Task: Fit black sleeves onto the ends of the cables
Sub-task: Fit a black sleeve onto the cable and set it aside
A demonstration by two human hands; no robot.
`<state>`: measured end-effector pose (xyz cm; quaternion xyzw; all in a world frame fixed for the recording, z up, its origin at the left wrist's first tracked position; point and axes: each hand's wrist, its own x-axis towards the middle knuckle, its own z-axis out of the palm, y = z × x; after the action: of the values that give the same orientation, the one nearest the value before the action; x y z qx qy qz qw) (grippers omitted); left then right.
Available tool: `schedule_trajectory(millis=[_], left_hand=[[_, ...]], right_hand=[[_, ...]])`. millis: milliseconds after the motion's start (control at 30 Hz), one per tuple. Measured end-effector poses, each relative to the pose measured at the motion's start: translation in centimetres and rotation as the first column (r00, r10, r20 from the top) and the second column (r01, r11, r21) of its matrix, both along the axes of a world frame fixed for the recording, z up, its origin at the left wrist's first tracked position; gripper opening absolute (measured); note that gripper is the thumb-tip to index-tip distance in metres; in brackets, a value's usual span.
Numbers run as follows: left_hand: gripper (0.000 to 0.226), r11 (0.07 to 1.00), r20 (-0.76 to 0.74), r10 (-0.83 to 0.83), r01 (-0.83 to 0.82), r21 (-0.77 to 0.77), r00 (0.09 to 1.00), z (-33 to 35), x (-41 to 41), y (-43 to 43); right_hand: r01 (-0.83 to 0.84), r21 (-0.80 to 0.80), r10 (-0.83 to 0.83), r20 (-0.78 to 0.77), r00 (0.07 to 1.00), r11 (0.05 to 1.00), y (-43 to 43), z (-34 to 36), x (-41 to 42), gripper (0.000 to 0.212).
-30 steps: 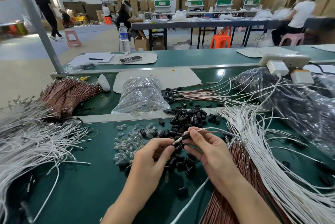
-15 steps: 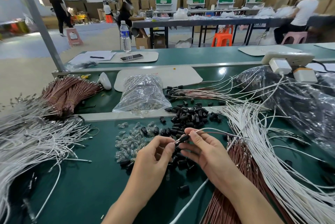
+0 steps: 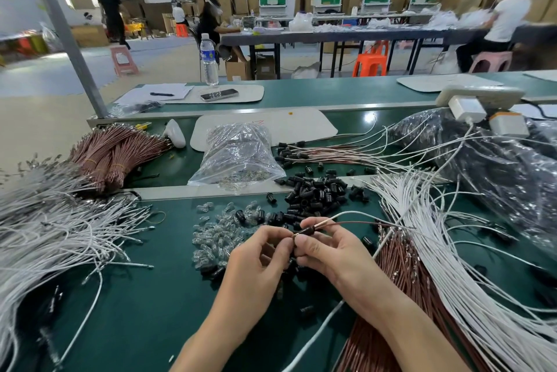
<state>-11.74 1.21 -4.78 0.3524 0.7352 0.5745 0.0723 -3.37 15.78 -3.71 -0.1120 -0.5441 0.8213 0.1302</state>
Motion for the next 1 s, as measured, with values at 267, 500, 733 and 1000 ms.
schedule_trajectory(millis=[267, 500, 733, 1000], left_hand=[[0.019, 1.000, 0.028, 0.018, -0.018, -0.002, 0.999, 0.2, 0.3, 0.0], [0.020, 0.999, 0.056, 0.029, -0.030, 0.020, 0.998, 0.4, 0.3, -0.1], [0.009, 0.999, 0.094, 0.013, -0.017, 0.043, 0.995, 0.9, 0.8, -0.1], [0.006, 0.999, 0.029, 0.019, -0.020, 0.034, 0.999, 1.1, 0.7, -0.1]], right_hand=[[0.058, -0.061, -0.058, -0.006, 0.998, 0.996, 0.0, 0.1, 0.0, 0.017], [0.053, 0.000, -0.053, 0.003, 0.999, 0.999, 0.0, 0.4, 0.1, 0.028], [0.058, 0.076, -0.059, 0.009, 0.998, 0.995, -0.4, 0.5, 0.2, 0.018], [0.058, 0.159, -0.062, 0.026, 0.998, 0.986, -0.6, 0.6, 0.4, 0.017]])
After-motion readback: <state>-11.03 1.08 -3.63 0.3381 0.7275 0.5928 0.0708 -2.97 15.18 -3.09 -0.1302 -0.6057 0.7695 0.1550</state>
